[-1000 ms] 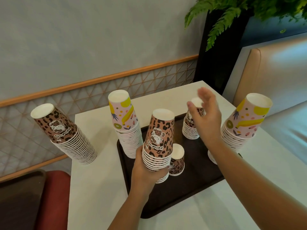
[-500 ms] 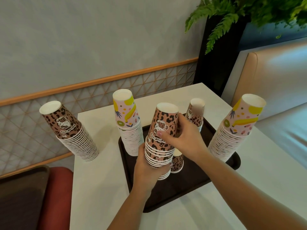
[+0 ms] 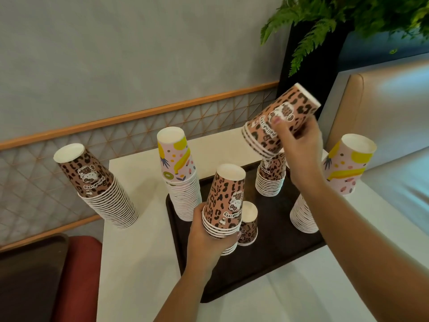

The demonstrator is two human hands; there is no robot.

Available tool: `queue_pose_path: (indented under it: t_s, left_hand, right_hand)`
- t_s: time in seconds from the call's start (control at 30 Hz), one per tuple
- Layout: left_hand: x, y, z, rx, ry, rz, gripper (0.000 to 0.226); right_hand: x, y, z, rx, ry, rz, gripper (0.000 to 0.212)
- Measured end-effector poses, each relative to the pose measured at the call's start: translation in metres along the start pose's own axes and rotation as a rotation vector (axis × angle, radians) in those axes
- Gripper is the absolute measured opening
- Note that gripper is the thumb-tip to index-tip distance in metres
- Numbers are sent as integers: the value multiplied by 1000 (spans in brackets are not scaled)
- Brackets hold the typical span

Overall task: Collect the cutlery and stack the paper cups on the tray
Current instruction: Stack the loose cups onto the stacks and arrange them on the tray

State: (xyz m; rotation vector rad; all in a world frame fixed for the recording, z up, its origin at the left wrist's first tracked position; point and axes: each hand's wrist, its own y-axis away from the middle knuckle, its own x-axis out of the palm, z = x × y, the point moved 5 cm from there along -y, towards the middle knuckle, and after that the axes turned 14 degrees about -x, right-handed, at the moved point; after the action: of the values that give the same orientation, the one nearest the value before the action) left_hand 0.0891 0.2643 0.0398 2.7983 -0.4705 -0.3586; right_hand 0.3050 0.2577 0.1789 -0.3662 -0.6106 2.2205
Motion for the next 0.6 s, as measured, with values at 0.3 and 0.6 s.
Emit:
queue_pose_path:
  t_s: [0.3,0.6]
  left_hand:
    - [3,-9,2,2,17,14,87]
    - [1,-10,2,-18,38,20,87]
  right_hand:
    - [-9,-22,-61,-86,335,-85,60]
    - [6,14,-39,-199,262,18,71]
